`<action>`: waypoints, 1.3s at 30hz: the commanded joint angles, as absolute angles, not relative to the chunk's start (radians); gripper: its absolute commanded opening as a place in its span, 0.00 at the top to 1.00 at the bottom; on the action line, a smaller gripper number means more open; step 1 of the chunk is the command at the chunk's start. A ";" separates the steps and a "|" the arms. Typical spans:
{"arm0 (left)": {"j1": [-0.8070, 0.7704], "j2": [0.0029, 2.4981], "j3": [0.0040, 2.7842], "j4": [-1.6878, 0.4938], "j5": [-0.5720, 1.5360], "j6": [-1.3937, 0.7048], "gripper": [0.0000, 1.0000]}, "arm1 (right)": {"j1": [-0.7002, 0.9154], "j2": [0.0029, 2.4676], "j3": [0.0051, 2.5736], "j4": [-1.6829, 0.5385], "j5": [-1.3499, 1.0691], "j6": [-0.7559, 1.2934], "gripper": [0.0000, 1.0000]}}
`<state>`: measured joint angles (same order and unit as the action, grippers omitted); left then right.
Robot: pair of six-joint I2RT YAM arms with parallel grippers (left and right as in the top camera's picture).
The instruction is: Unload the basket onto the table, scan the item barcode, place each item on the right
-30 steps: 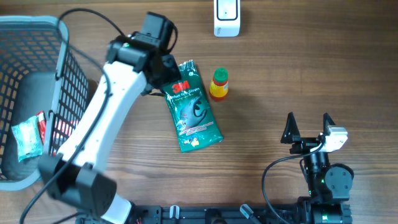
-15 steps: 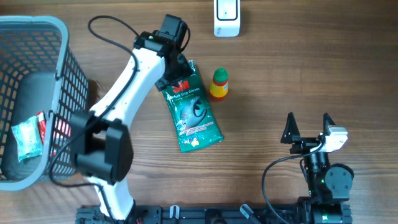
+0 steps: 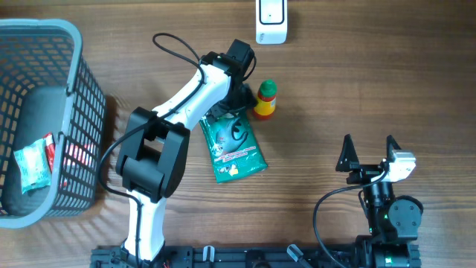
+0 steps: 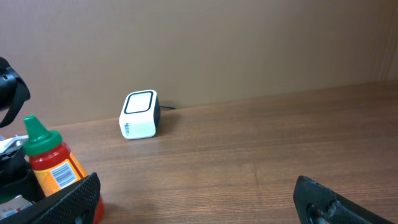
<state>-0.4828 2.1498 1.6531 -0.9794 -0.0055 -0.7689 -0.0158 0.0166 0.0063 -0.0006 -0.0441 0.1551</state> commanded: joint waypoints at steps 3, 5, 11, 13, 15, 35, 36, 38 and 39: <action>-0.460 2.085 1.705 -1.040 -0.010 -0.774 0.00 | -0.010 0.016 0.005 0.002 -0.048 0.141 0.00; -0.453 2.033 1.755 -1.069 -0.031 -0.764 0.00 | -0.010 0.016 0.005 0.001 -0.048 0.141 0.00; -0.406 1.812 1.867 -1.112 -0.201 -0.704 0.00 | -0.010 0.016 0.005 0.002 -0.048 0.141 0.01; -0.371 1.731 1.867 -1.113 -0.250 -0.667 0.00 | -0.010 0.016 0.005 0.001 -0.048 0.141 0.00; -0.333 1.671 1.867 -1.112 -0.256 -0.635 0.00 | -0.010 0.016 0.005 0.002 -0.048 0.141 0.00; 0.546 1.489 1.858 -1.291 -0.127 -0.717 0.00 | -0.010 0.016 0.005 0.002 -0.048 0.141 0.00; 0.579 1.502 1.846 -1.310 -0.096 -0.733 0.01 | -0.010 0.016 0.005 0.002 -0.048 0.141 0.00; 0.628 1.542 1.791 -1.322 -0.030 -0.749 0.00 | -0.010 0.016 0.005 0.002 -0.048 0.141 0.00; 0.635 1.563 1.759 -1.321 -0.012 -0.750 0.00 | -0.010 0.016 0.005 0.002 -0.048 0.141 0.00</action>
<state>0.5941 1.4940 1.8423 -1.3163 -0.1467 -0.6891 -0.0154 0.0166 0.0063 -0.0010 -0.0441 0.1551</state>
